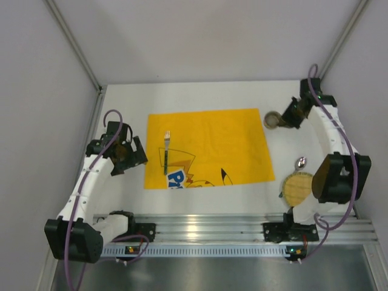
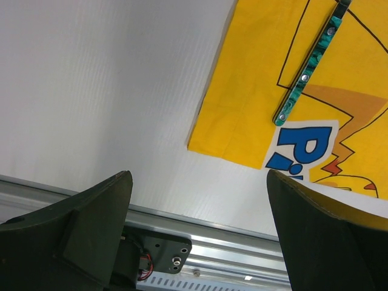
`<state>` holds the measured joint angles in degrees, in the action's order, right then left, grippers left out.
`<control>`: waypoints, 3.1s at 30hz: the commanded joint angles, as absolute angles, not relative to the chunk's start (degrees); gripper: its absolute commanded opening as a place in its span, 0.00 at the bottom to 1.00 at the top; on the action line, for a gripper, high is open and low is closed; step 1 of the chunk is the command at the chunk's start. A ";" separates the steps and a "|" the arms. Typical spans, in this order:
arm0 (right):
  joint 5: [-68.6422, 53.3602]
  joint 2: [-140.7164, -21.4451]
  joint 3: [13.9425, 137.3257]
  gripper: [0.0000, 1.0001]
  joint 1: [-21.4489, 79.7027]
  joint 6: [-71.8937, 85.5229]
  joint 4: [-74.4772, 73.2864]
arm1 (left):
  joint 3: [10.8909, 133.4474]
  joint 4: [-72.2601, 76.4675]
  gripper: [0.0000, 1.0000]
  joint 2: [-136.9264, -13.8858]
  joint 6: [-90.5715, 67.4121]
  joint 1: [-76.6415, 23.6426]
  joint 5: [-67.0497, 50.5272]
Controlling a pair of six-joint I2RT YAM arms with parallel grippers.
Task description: Set the dinner table for one person
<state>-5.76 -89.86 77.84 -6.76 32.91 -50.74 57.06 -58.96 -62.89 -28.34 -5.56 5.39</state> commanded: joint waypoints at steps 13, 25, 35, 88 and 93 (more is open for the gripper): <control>-2.20 -129.72 122.60 0.00 13.18 36.04 -62.66 | 56.51 -57.39 0.98 -61.79 -28.92 -5.80 8.00; -2.99 -127.28 122.79 0.72 12.14 29.89 -64.51 | 56.43 -57.04 0.98 -60.21 -28.83 -5.80 7.74; -1.67 -89.52 80.54 0.89 -14.83 27.34 -61.35 | 56.25 -56.43 0.98 -59.24 -28.13 -5.80 6.33; -11.61 -107.96 89.74 0.77 -11.86 38.68 -37.44 | 56.07 -56.78 0.98 -63.72 -28.56 -6.68 7.29; -11.95 -97.40 80.46 0.78 -18.62 35.43 -38.93 | 56.07 -56.78 0.98 -63.54 -28.56 -6.68 7.03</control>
